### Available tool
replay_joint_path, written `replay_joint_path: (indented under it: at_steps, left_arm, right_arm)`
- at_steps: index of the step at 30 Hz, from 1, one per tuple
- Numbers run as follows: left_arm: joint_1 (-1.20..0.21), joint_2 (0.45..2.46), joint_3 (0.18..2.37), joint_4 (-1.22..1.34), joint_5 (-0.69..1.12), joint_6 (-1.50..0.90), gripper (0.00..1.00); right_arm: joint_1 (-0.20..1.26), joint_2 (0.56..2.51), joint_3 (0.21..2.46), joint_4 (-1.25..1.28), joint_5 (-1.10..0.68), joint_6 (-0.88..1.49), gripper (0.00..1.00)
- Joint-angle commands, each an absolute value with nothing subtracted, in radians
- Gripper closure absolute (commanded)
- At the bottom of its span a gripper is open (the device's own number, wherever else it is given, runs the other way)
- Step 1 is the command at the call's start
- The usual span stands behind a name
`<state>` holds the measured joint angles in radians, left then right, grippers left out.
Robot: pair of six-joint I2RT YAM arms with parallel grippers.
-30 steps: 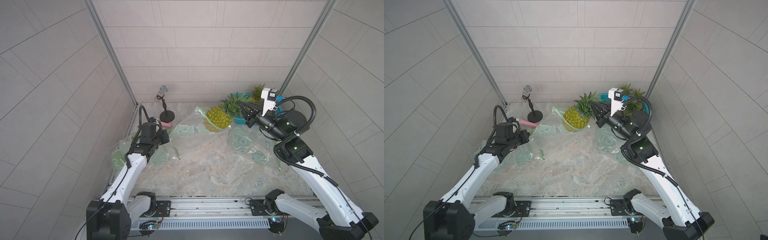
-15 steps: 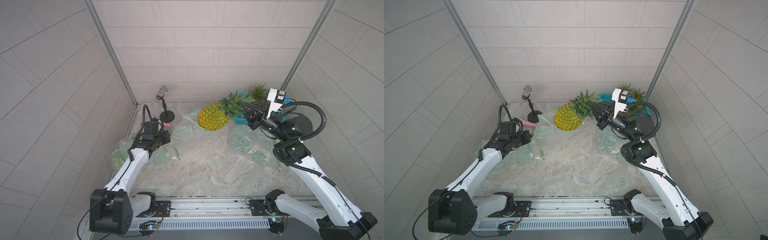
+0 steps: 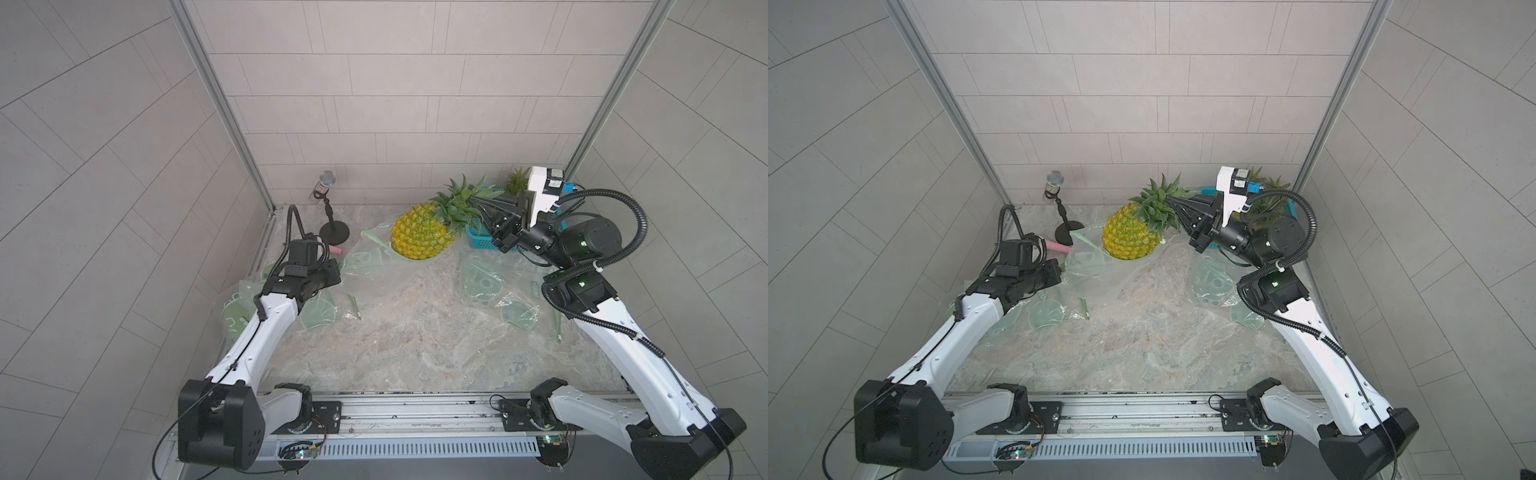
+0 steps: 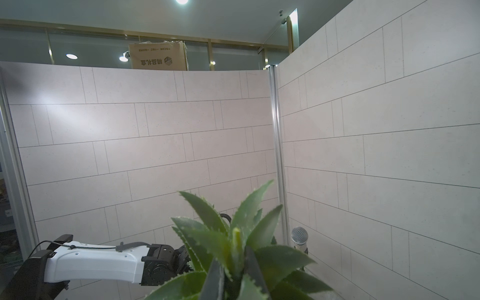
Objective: Open the zip-top bag and take out the pineapple
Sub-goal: Pick up the pineapple from the zipper food storage bag.
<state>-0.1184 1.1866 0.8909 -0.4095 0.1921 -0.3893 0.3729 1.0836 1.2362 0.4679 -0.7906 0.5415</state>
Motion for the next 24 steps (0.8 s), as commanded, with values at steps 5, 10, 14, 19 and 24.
replay_joint_path:
  at_steps: [5, 10, 14, 19, 24]
  left_arm:
    - [-0.174, 1.232, 0.933, -0.452, 0.112, -0.357, 1.0]
    - [-0.196, 1.265, 0.955, -0.469, 0.106, -0.337, 1.0]
    - [-0.213, 1.283, 0.966, -0.483, 0.089, -0.321, 1.0]
    - [-0.213, 1.292, 0.965, -0.494, 0.072, -0.315, 1.0]
    - [-0.212, 1.298, 0.969, -0.515, 0.026, -0.314, 1.0]
  right_arm:
    - [0.396, 1.104, 1.337, 0.639, -0.809, 0.581, 1.0]
    - [0.411, 1.113, 1.363, 0.619, -0.817, 0.563, 1.0]
    - [0.414, 1.108, 1.37, 0.621, -0.819, 0.558, 1.0]
    - [0.414, 1.072, 1.356, 0.64, -0.806, 0.55, 1.0]
    - [0.414, 1.023, 1.333, 0.625, -0.778, 0.514, 1.0]
